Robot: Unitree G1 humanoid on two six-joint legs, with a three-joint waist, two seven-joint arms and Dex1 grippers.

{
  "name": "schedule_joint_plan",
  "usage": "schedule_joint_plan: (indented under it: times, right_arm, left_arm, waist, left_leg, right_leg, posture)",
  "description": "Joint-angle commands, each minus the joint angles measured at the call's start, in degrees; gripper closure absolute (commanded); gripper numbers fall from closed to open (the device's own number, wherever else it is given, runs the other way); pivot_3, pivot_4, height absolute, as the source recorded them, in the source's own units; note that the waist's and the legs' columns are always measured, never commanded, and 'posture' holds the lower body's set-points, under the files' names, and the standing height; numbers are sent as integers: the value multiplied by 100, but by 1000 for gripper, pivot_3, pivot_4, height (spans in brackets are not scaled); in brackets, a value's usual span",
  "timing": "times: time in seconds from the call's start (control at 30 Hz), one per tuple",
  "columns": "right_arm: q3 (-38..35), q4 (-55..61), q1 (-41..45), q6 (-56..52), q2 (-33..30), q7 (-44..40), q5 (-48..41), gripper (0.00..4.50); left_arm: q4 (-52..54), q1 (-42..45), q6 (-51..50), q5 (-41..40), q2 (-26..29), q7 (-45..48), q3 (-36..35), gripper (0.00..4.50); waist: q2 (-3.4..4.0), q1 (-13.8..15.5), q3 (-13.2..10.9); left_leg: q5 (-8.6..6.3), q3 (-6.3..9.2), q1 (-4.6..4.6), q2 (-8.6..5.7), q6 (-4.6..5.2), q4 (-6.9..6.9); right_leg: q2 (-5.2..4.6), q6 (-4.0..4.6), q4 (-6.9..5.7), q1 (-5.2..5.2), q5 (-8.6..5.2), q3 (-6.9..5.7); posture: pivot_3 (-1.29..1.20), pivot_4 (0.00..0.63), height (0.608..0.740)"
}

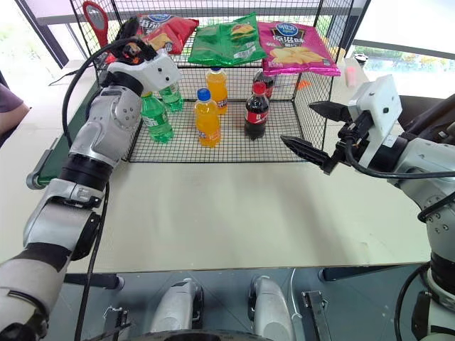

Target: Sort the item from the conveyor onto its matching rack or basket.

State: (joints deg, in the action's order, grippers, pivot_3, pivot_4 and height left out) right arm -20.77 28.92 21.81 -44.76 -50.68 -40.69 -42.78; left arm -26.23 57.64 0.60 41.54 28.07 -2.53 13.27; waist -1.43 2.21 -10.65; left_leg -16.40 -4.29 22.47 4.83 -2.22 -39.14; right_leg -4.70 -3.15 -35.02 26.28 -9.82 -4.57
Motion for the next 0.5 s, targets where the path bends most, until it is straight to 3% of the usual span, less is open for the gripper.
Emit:
schedule_joint_plan:
  times: [0.03,0.23,0.33,0.4,0.5]
  right_arm:
    - [-71,99,7,135,-50,17,15,0]
    - [-54,137,-42,112,-47,54,-18,0]
    - [-95,152,-132,82,-77,39,-42,0]
    - [-117,137,-187,84,-92,14,-50,0]
    - [-75,77,-217,99,-66,1,-46,0]
  left_arm:
    - [790,-290,-119,-164,82,458,-55,953]
    - [2569,-1177,-524,-572,101,1364,-353,953]
    - [3690,-1637,-505,-1312,109,1972,-620,953]
    - [4407,-1906,-899,-2255,74,2839,-729,953]
    - [5498,-2227,-2709,-3931,-149,3792,-1295,953]
  waist:
    - [0,0,0]
    - [0,-1,0]
    - [0,-4,0]
    - [0,-4,0]
    - [0,-7,0]
  left_leg:
    - [0,0,0,0,0,0]
    - [0,0,0,0,0,0]
    - [0,0,3,1,0,0]
    - [0,0,3,1,0,0]
    - [0,0,1,0,0,-1]
  right_leg:
    - [0,0,0,0,0,0]
    - [0,1,-2,2,0,1]
    - [0,1,-2,5,0,2]
    - [0,1,-2,5,-1,3]
    - [0,13,-2,3,-9,6]
  posture:
    - [0,150,740]
    - [0,150,740]
    - [0,150,740]
    - [0,150,740]
    - [0,150,740]
